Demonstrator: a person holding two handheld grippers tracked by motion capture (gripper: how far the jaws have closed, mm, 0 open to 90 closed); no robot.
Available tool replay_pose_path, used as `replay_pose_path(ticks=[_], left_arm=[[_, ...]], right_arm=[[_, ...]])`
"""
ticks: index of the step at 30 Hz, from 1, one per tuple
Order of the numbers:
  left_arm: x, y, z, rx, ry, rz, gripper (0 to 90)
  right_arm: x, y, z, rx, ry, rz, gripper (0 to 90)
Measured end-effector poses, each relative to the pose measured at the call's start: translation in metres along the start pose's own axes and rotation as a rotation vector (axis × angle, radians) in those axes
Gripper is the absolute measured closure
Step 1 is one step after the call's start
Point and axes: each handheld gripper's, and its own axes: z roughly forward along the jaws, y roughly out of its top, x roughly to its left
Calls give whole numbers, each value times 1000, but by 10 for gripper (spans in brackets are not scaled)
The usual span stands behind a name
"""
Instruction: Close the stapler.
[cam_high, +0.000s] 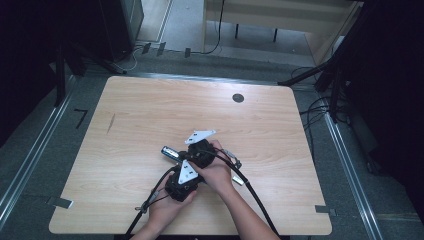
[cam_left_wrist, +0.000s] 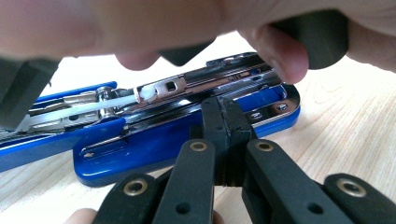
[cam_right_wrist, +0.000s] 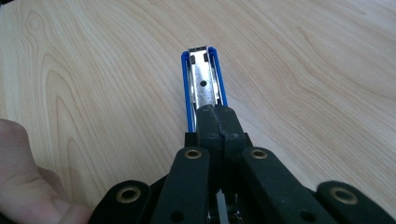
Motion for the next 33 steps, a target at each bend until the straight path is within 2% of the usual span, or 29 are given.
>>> replay_pose_path(ticks=[16,33], left_arm=[[0,0,0,-2,1,0,900],[0,0,0,-2,3,6,900]], right_arm=[[-1,-2,-31,-53,-17,-14,900],[-21,-25,-69,-99,-86,37,885]])
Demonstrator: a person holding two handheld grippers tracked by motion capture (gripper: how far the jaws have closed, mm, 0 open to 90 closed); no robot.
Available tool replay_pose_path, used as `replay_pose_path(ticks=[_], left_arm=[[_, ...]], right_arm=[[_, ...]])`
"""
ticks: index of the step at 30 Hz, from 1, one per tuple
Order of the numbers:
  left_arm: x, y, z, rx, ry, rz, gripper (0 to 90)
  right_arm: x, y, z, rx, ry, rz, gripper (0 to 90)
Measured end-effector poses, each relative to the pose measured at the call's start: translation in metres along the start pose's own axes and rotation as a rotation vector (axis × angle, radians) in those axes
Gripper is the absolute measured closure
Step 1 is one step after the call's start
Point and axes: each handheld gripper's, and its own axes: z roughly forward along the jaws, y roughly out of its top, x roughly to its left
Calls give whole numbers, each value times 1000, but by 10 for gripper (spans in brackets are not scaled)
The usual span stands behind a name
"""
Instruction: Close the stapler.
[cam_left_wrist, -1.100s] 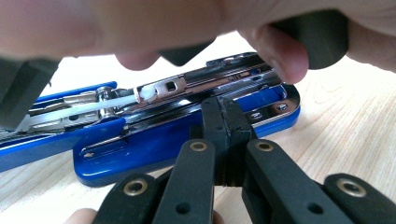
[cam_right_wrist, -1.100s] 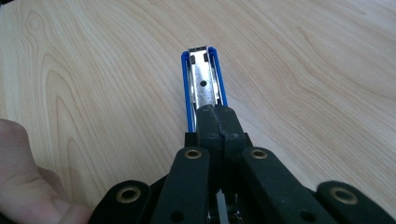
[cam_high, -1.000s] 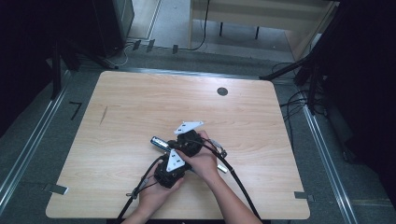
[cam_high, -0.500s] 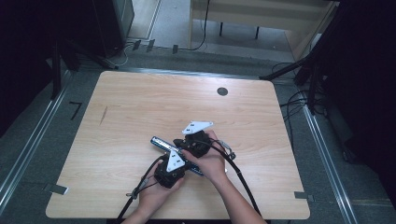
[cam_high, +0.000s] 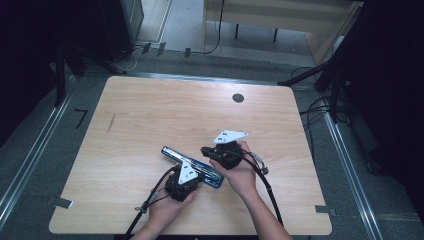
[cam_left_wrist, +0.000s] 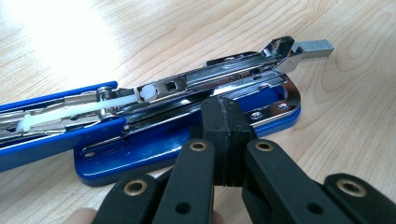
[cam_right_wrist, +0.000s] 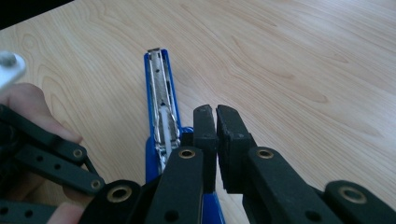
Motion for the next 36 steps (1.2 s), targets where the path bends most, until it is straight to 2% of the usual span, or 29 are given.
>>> replay_pose_path(ticks=[6,8,12,20,28,36], left_arm=[[0,0,0,1,-1,-3,900],[0,0,0,0,-1,-4,900],[0,0,0,-1,0,-3,900],[0,0,0,-2,1,-3,900],[-1,0,0,-1,2,-1,900],[0,0,0,0,0,-7,900]], right_arm=[[-8,-10,-13,-11,-13,19,890],[-10,-13,-17,-4,-21,17,888],[-13,-19,-26,0,-5,12,878],[-16,-26,-41,-9,-40,-9,868],[-21,-32,-53,-7,-10,-29,850],[-19,-44,-62,32,7,-71,789]])
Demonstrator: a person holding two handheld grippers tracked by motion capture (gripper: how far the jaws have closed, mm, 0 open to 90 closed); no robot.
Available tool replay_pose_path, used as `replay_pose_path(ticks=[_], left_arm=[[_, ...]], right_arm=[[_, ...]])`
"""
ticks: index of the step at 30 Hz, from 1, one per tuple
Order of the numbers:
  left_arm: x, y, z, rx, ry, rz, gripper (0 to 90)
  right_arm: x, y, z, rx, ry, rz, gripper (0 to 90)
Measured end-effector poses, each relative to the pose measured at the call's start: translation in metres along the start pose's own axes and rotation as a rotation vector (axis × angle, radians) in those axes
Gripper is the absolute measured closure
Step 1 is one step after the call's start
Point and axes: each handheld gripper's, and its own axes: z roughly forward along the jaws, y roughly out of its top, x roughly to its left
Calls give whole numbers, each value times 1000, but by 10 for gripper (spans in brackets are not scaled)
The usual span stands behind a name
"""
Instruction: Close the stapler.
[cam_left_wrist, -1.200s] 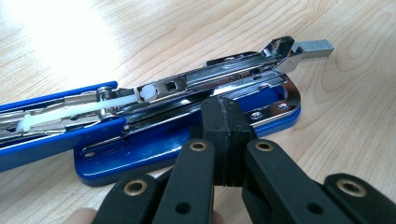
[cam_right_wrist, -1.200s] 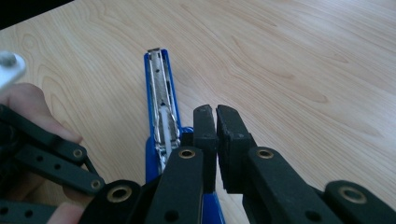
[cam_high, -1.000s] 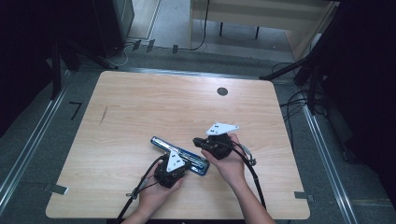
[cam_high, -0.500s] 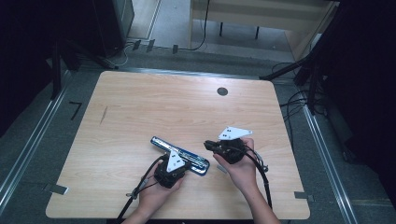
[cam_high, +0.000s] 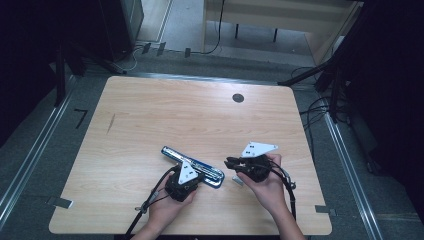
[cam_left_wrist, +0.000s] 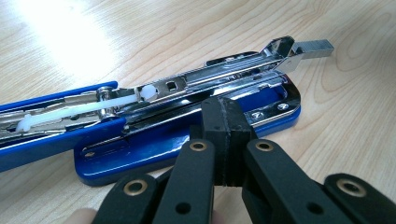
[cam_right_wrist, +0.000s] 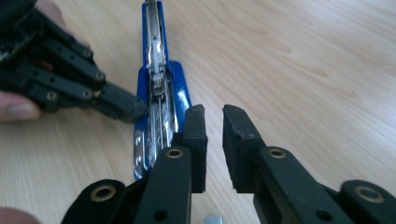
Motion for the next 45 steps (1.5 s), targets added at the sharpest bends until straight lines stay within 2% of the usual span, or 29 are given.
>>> replay_pose_path(ticks=[2,7,11,12,18,24,27,32,34,40,45], left_arm=[[0,0,0,0,1,-6,900],[0,0,0,1,3,-3,900],[0,0,0,2,2,-2,900],[0,0,0,2,2,0,900],[-1,0,0,-1,5,12,900],[0,0,-1,2,1,11,900],[0,0,-1,2,-1,4,900],[1,0,-1,2,-3,3,900],[1,0,-1,5,-3,4,900],[1,0,-1,4,-4,5,900],[1,0,-1,2,-5,4,900]], right_arm=[[1,-4,-2,21,-9,-9,762],[0,-10,-8,20,-7,13,737],[-1,-15,-13,21,-26,22,674],[-3,-17,-14,33,-12,29,632],[-5,-20,-20,36,4,17,670],[-15,-24,-23,36,38,14,700],[-17,-26,-24,45,27,-25,701],[-12,-31,-21,124,36,-72,717],[-12,-35,-21,135,57,-65,745],[-14,-42,-23,146,70,-17,804],[-12,-44,-22,157,88,-20,794]])
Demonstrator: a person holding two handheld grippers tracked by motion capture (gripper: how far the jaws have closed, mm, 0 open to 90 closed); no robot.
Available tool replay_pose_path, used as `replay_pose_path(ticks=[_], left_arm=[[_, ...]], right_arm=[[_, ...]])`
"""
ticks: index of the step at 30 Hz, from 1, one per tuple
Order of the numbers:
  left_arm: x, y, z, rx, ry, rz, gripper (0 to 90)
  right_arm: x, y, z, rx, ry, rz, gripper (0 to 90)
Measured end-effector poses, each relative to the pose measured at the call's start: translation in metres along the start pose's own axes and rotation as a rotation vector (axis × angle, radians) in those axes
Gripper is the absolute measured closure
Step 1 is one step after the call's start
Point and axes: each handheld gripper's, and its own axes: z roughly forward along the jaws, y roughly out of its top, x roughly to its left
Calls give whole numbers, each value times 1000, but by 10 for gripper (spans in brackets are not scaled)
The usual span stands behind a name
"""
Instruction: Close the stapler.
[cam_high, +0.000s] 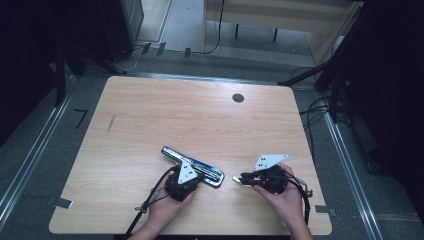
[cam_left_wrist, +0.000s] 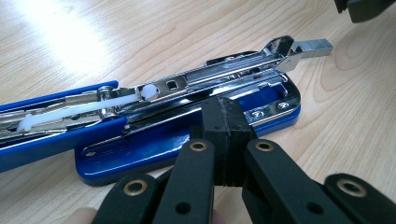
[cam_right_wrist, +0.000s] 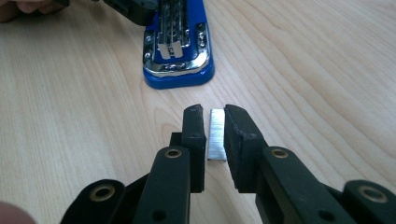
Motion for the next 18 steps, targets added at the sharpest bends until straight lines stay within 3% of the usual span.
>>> replay_pose_path(ticks=[8,18], left_arm=[[0,0,0,0,-1,2,900],[0,0,0,-1,-3,3,900]], right_arm=[[3,-1,9,65,-33,-3,770],[5,-1,16,75,-42,26,752]])
